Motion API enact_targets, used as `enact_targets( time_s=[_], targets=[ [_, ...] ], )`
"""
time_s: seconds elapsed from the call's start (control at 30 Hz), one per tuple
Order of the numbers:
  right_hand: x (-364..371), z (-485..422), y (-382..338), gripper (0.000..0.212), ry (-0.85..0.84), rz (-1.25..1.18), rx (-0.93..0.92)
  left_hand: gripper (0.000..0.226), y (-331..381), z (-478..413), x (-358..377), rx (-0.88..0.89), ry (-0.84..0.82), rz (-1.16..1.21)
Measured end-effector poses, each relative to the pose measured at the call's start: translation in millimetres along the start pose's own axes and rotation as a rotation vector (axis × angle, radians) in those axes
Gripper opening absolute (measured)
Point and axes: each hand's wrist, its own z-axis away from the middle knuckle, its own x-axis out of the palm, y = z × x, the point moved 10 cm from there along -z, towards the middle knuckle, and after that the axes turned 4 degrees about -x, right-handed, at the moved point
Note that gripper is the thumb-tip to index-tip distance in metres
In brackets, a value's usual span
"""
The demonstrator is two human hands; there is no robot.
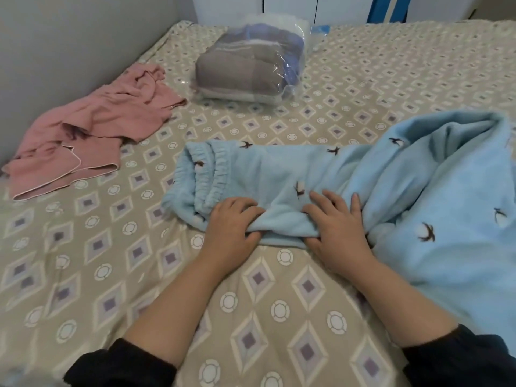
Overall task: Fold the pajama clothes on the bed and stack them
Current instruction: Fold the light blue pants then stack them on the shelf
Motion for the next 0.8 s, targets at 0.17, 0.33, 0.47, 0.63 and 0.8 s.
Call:
enact_targets(
  time_s=[0.17, 0.33, 0.47, 0.63, 0.8],
  targets=[
    [-3, 0, -3, 0.033, 0.003, -0.019, 0.02, 0.022, 1, 5, -5, -0.001, 0.029, 0.052],
    [-9, 7, -12, 0.029, 0.067, -0.064, 0.037, 0.019, -1, 15, -13, -0.093, 0.047, 0.132],
    [-7, 24, -19, 0.039, 0.015, -0.067, 0.094, 0.016, 7, 35, -16, -0.159, 0.043, 0.148],
    [-20, 62, -43, 0.037, -0.04, -0.013, 0.084, 0.021, 18, 66, -23, -0.217, -0.093, 0.041],
    [-37, 103, -66, 0.049, -0.08, -0.025, 0.104, 0.019, 34, 119, -36, -0.218, -0.158, 0.017]
  ],
)
